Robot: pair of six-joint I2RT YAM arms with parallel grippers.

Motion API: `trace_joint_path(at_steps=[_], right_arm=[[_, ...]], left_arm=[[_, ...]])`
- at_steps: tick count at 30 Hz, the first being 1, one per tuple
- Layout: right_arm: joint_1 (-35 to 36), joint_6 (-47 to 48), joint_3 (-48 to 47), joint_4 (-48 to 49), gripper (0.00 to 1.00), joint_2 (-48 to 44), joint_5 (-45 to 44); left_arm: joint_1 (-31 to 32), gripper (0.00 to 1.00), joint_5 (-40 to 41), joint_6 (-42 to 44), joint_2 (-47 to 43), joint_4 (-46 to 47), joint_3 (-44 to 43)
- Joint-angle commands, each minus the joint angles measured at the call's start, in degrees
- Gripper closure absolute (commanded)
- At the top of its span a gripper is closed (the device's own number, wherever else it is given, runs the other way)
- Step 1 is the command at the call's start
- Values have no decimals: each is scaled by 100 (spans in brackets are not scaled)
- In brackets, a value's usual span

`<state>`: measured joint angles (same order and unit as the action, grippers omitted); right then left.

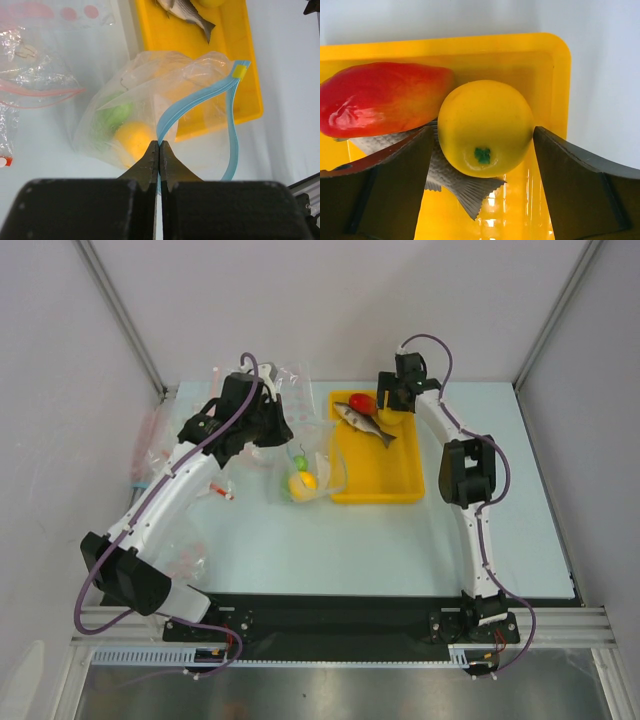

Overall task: Place the food in the zip-top bag and seal the zipper
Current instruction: Pick up the fake fruit from the bin, then place the fake fruit in the zipper food storage bag.

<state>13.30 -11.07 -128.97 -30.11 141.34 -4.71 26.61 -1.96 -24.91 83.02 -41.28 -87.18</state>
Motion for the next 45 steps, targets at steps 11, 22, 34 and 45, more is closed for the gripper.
trace_joint_path(at_steps=[11,22,34,45], right_arm=[[59,-150,-533,-760,55,105,-22],[94,-53,915,-119,64,-1739,1191],[146,-114,3561,1392,69,-4517,3675],[1086,201,3738,1684,69,-5213,4690]], left_arm=[[-24,100,-68,109,38,208,-432],[-24,100,-112,56,135,295,-467],[-24,100,-86,100,425,339,-651],[-24,100,-138,-49,680,410,-1090]])
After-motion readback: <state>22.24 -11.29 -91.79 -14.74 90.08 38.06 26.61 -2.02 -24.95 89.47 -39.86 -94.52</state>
